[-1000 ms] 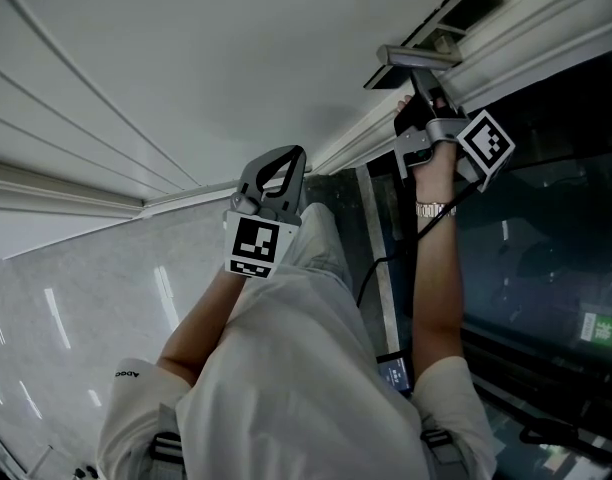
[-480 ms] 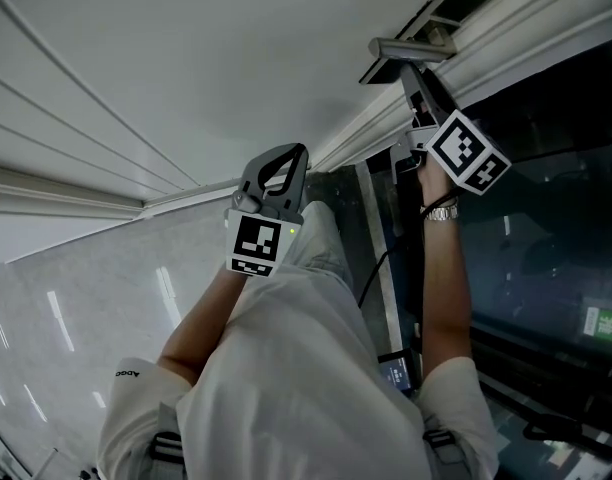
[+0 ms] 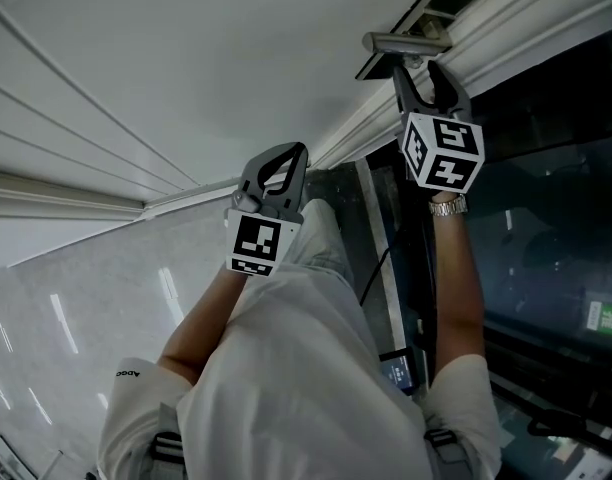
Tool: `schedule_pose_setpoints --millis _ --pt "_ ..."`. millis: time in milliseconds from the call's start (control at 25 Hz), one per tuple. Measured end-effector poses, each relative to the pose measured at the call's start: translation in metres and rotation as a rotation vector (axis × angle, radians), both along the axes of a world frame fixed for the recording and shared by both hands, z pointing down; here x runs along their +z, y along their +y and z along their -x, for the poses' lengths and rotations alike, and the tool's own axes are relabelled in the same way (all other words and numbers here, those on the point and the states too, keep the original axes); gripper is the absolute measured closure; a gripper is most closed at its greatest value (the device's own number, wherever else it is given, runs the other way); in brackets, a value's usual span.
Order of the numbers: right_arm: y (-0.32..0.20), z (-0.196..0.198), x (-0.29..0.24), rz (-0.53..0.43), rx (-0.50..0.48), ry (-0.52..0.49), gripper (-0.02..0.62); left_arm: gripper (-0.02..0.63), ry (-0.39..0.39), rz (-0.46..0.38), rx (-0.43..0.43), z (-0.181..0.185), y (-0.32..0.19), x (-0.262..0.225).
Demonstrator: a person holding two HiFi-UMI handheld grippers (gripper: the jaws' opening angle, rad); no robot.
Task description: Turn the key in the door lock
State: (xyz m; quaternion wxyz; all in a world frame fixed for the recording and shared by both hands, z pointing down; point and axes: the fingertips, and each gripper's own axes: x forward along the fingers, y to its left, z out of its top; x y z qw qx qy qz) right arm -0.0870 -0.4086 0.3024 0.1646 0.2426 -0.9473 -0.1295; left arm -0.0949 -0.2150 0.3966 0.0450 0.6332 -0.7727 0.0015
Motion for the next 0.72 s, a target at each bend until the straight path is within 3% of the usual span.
schedule_pose_setpoints --millis 160,400,720 --pt "0.000 0.001 -0.008 -0.196 0.008 0.085 0.405 0.597 -0.001 -0.004 -0.003 0.002 0.001 -0.002" --pt "0.005 0.004 -0.007 -0.551 -0.008 0.304 0.405 0.597 0.004 -0.004 -0.009 0.005 0.004 -0.001" --pt "0.006 0.009 0.001 -0.839 -0.003 0.449 0.405 0.597 0.008 -0.002 -0.019 0.010 0.008 0.001"
